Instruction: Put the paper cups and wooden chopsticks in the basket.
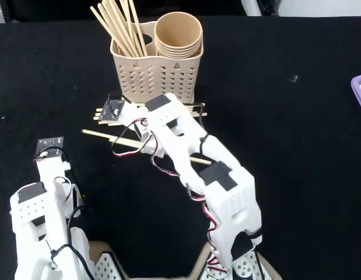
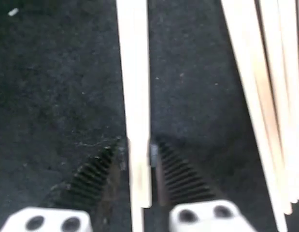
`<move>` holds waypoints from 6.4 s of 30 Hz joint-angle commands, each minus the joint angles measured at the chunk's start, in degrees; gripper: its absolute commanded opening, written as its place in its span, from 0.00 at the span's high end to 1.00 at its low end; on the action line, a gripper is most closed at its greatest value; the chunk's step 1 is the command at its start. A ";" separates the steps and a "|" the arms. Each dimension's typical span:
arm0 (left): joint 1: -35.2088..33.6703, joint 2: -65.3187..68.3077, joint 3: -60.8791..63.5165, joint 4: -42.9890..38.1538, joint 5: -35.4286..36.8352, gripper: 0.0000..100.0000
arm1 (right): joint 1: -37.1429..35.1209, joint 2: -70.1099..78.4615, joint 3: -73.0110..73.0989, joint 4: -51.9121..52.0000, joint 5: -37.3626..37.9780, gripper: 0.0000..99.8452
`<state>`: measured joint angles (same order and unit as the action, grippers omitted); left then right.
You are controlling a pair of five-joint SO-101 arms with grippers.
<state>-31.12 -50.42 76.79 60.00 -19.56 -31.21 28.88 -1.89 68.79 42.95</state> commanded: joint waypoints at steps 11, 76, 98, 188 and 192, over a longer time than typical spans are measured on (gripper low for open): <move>0.66 -0.70 -0.13 -0.79 0.26 0.83 | 0.00 -15.87 0.66 6.24 -1.58 0.99; 0.66 -0.70 -0.13 -0.79 0.26 0.83 | -0.62 -49.01 9.19 -21.80 -26.20 0.99; 0.66 -0.70 -0.13 -0.79 0.26 0.83 | -0.53 -36.44 8.66 -74.20 -27.69 0.99; 10.07 22.68 -50.15 19.69 -2.99 0.75 | 15.65 -97.54 73.01 -9.23 -19.25 0.96; 13.85 40.97 -67.38 24.09 -3.43 0.75 | 15.65 -110.37 81.71 -9.41 -22.24 0.95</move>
<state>-20.40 -21.49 25.01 81.01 -22.29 -16.88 -72.22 75.56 60.26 22.81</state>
